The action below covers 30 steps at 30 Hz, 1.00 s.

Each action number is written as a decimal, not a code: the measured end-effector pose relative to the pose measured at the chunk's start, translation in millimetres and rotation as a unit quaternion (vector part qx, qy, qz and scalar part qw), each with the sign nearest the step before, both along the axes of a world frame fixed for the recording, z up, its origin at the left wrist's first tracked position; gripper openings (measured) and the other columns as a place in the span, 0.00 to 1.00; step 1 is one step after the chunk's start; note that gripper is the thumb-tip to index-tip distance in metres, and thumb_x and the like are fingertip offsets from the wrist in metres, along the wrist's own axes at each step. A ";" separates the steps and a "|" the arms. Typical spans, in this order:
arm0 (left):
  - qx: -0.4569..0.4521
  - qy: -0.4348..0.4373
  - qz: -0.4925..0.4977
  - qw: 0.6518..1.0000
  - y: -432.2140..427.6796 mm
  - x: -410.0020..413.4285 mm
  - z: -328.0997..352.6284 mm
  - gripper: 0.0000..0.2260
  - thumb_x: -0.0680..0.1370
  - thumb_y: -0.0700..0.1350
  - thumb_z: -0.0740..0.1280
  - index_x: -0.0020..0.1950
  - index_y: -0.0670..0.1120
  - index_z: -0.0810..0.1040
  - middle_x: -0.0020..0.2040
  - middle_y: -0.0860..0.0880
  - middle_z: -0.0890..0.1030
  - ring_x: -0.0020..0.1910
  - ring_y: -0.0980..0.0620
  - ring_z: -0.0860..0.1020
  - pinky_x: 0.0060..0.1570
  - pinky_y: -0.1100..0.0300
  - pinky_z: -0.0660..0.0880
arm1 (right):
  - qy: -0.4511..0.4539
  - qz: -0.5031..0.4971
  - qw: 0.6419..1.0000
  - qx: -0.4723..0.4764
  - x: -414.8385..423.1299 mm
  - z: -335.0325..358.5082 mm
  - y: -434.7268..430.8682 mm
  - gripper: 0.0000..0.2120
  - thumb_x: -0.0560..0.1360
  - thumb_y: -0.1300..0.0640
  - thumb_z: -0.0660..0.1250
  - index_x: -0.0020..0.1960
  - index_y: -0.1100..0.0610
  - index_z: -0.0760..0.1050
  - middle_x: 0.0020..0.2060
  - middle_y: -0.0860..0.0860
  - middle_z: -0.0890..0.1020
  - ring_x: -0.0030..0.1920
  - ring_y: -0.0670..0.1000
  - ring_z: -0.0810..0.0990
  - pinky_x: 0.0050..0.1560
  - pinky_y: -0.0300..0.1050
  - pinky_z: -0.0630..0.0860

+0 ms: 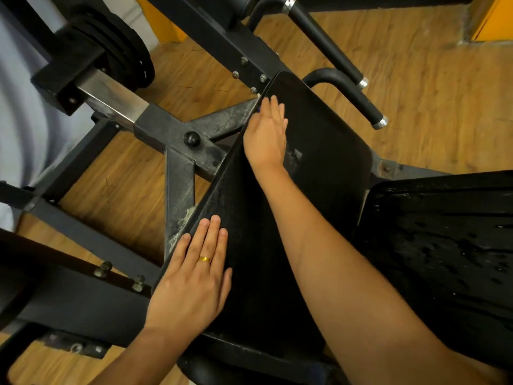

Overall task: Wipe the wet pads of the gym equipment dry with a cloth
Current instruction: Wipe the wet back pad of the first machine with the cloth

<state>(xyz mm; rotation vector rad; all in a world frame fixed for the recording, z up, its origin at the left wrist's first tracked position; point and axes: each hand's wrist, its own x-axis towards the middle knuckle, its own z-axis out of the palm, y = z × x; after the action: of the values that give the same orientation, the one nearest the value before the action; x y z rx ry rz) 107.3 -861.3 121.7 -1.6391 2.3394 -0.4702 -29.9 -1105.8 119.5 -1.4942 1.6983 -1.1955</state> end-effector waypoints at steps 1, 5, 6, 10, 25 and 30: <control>-0.001 0.002 -0.001 1.000 0.0 0.0 0.1 0.30 0.82 0.53 0.53 0.79 0.36 0.60 0.81 0.36 0.55 0.81 0.40 0.55 0.77 0.43 0.55 | -0.005 0.010 1.000 -0.007 3.0 -2.2 16.3 0.24 0.85 0.58 0.52 0.80 0.62 0.58 0.81 0.57 0.57 0.81 0.56 0.49 0.81 0.54 0.47; 0.001 0.001 -0.007 1.000 0.2 0.1 -0.1 0.30 0.82 0.53 0.53 0.78 0.35 0.62 0.81 0.36 0.56 0.80 0.39 0.58 0.76 0.43 0.55 | 0.005 0.055 0.998 -0.026 13.5 -16.2 84.3 0.28 0.84 0.53 0.55 0.81 0.60 0.55 0.82 0.55 0.54 0.82 0.51 0.47 0.81 0.50 0.45; 0.000 -0.001 -0.008 1.000 0.4 0.6 -0.1 0.30 0.82 0.53 0.53 0.78 0.35 0.62 0.81 0.36 0.56 0.80 0.39 0.58 0.76 0.43 0.55 | 0.009 0.065 0.998 -0.025 13.3 -18.3 88.2 0.27 0.85 0.53 0.54 0.81 0.60 0.55 0.82 0.55 0.54 0.82 0.51 0.47 0.81 0.50 0.45; -0.002 -0.002 -0.008 1.000 0.4 0.6 0.0 0.30 0.82 0.53 0.53 0.78 0.35 0.62 0.81 0.36 0.56 0.80 0.38 0.58 0.76 0.42 0.56 | -0.015 0.058 0.998 -0.005 3.1 -7.0 39.3 0.26 0.85 0.57 0.53 0.81 0.63 0.55 0.81 0.58 0.55 0.82 0.55 0.47 0.81 0.52 0.44; 0.001 -0.004 -0.002 1.000 1.1 0.1 -0.7 0.30 0.82 0.54 0.52 0.79 0.36 0.60 0.81 0.37 0.55 0.81 0.41 0.55 0.78 0.43 0.55 | 0.003 0.092 0.996 0.007 7.8 -33.1 148.7 0.26 0.85 0.53 0.53 0.81 0.57 0.55 0.82 0.52 0.52 0.81 0.47 0.45 0.81 0.47 0.45; 0.008 -0.020 -0.002 1.000 1.3 -2.0 2.6 0.29 0.83 0.53 0.51 0.78 0.35 0.62 0.81 0.36 0.56 0.80 0.39 0.57 0.77 0.44 0.55 | 0.057 0.147 0.987 0.016 -21.5 -62.7 174.5 0.26 0.86 0.54 0.52 0.82 0.58 0.53 0.82 0.50 0.49 0.81 0.45 0.41 0.80 0.43 0.42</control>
<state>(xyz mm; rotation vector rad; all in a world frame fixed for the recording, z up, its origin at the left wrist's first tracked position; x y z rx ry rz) 105.3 -860.0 124.4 -1.6022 2.3123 -0.4812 -51.4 -931.3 56.8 -1.7507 1.4925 -0.9397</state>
